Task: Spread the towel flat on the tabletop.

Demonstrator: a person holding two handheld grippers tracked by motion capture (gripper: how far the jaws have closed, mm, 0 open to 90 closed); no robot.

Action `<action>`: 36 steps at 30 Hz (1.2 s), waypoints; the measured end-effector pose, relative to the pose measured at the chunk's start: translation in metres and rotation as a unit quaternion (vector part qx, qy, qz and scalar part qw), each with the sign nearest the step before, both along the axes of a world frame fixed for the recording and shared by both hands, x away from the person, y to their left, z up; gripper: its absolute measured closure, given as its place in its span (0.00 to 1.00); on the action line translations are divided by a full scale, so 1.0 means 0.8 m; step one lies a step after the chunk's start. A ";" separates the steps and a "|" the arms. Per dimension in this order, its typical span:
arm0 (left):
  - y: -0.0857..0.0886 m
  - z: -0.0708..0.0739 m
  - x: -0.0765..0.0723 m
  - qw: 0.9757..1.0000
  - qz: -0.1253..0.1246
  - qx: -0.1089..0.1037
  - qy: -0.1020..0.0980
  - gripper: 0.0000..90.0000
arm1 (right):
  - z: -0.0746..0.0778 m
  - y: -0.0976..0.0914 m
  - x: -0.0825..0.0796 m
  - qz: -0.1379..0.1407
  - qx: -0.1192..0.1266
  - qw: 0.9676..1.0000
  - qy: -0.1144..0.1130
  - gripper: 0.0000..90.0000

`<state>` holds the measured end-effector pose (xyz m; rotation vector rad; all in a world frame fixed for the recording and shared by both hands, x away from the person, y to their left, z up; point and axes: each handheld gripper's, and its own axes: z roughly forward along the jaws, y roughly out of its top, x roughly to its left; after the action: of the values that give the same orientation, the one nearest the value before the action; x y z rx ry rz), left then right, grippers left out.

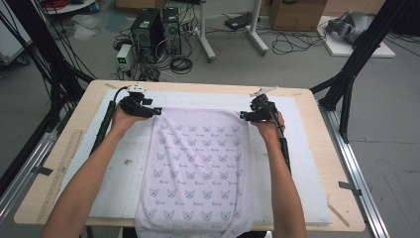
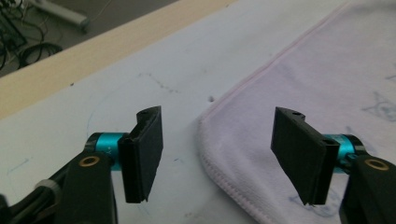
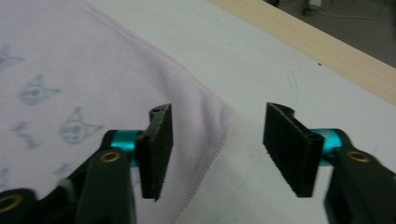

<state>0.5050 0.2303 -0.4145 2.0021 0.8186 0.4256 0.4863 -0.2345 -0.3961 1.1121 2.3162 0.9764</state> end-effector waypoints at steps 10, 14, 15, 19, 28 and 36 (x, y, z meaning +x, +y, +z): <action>-0.002 0.039 -0.030 0.997 -0.062 -0.028 -0.042 0.02 | 0.034 -0.015 -0.045 0.032 0.023 0.998 -0.053 0.06; 0.001 0.052 -0.047 0.995 -0.083 -0.024 -0.055 0.02 | 0.047 -0.016 -0.060 0.053 0.031 0.996 -0.062 0.02; 0.002 0.054 -0.052 0.994 -0.089 -0.027 -0.062 0.02 | 0.051 -0.015 -0.064 0.061 0.036 0.995 -0.067 0.02; 0.015 0.058 -0.073 0.992 -0.103 -0.035 -0.070 0.02 | 0.067 -0.014 -0.082 0.097 0.040 0.991 -0.087 0.02; 0.053 0.058 -0.131 0.986 -0.124 -0.060 -0.092 0.02 | 0.072 -0.033 -0.121 0.138 0.052 0.983 -0.105 0.02; 0.070 0.061 -0.175 0.981 -0.135 -0.083 -0.110 0.02 | 0.060 -0.059 -0.159 0.173 0.076 0.976 -0.111 0.02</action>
<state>0.3652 0.2864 -0.3658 1.8397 0.4230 0.3984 0.3593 -0.2820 -0.3484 0.6188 2.3217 1.3502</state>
